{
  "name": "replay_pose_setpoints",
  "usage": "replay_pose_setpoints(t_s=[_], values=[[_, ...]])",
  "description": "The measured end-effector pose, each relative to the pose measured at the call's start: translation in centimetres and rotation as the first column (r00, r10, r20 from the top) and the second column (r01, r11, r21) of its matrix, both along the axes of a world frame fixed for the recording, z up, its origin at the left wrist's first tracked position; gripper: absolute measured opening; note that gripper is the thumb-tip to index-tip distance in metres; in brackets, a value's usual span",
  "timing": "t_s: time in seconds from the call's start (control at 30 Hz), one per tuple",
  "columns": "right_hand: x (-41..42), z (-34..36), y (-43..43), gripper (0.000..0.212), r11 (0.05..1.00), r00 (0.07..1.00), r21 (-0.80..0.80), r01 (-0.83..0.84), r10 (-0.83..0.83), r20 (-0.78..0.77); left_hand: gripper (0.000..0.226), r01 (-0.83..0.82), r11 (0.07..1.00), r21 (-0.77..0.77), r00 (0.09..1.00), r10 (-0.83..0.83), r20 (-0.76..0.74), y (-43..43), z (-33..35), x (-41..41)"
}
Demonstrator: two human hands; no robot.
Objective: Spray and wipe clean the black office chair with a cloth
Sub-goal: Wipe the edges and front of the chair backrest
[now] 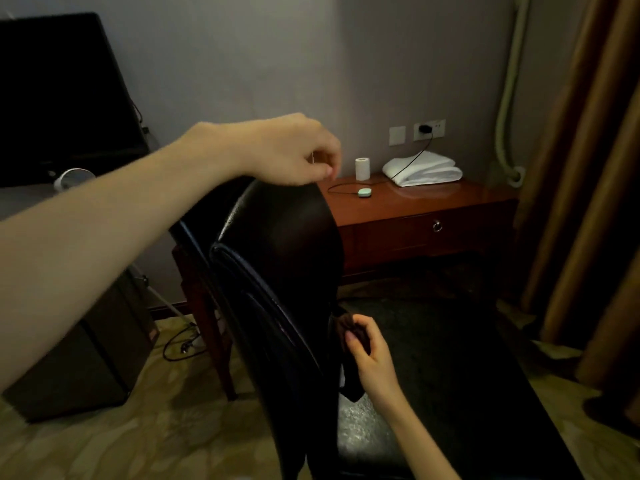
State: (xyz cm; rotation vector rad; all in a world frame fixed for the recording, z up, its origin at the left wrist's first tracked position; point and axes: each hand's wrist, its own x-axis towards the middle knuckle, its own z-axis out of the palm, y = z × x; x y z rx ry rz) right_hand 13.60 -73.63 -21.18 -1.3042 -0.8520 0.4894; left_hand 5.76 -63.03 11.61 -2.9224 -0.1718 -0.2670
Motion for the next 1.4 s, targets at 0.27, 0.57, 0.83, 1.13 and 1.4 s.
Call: replay_pose_setpoints(t_s=[0.27,0.57,0.83,1.13,1.4], values=[[-1.3,-1.4,-6.3,0.025,0.999,0.995,-0.002,0.055,-0.055,-0.081,0.012,-0.034,0.974,-0.224,0.992,0.059,0.109,-8.8,-14.3,-8.2],[-2.4,-2.1,-8.0,0.03,0.997,0.999,0.072,-0.002,0.006,-0.05,0.006,-0.525,0.71,-0.469,0.716,0.667,0.207,-11.7,-27.0,-15.8],[-3.8,-3.4,0.2,0.021,0.986,0.997,0.167,0.02,-0.033,0.074,0.039,-0.592,0.614,-0.522,0.48,0.789,0.383,-7.7,-30.3,-11.1],[0.6,-5.4,8.7,0.021,0.966,0.962,0.26,-0.012,-0.06,0.268,0.025,-0.437,0.58,-0.687,0.455,0.802,0.387,-1.4,-31.4,-10.3],[8.7,-7.0,18.6,0.028,0.927,0.913,0.124,0.353,-0.371,0.171,0.011,-0.414,0.632,-0.656,0.474,0.764,0.437,5.1,-31.1,-8.6]])
